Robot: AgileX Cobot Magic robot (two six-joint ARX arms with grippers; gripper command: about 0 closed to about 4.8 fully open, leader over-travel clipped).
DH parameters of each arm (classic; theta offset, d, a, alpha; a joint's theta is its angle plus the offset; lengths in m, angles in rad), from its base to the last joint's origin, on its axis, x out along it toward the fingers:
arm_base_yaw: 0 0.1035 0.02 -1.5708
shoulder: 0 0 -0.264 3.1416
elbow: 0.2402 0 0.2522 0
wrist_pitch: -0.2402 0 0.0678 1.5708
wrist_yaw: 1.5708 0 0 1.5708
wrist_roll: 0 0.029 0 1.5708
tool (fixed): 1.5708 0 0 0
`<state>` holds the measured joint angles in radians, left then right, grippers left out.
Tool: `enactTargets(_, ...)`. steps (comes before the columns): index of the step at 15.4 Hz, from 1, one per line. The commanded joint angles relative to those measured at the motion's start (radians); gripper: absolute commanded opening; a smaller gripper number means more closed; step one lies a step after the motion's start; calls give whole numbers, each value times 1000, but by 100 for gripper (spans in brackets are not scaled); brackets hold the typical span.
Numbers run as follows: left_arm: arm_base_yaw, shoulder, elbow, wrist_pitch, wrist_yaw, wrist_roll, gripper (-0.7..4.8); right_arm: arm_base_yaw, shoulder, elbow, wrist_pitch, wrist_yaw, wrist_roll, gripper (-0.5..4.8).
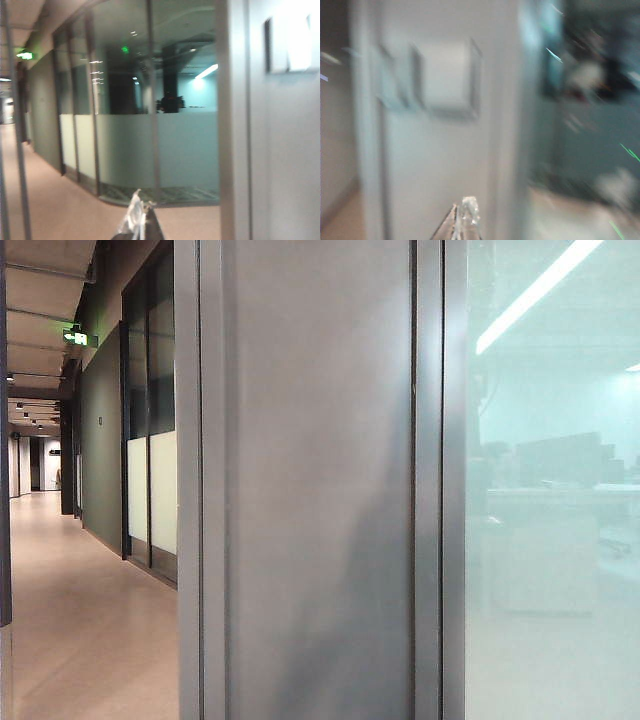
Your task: Raise the arm to find the leftmost switch on the wall and turn on the lights.
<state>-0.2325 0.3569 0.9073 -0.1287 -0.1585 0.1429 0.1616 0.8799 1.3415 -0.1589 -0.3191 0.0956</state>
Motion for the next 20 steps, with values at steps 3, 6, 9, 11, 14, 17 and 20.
enactTargets(3, 1, -66, -206, 143, -2, -48, -5, 0, -234, -316, 30, 221, -19, -1)
enactTargets(6, 1, -68, -306, 150, -1, -47, -5, 0, -427, -524, 32, 330, -19, -1)
enactTargets(9, 1, -68, -367, 145, 5, -93, -5, 0, -528, -618, 18, 449, -19, -1)
enactTargets(11, 1, -68, -370, 130, 5, -125, -5, 0, -575, -630, -73, 458, -19, -1)
enactTargets(14, 1, -68, -370, 114, 1, -125, -5, 0, -615, -631, -167, 455, -18, -1)
enactTargets(17, 1, -68, -370, 107, 3, -125, -5, 0, -627, -631, -183, 456, -18, -1)
enactTargets(20, 1, -68, -370, 108, 3, -125, -5, 0, -626, -631, -184, 456, -18, -1)
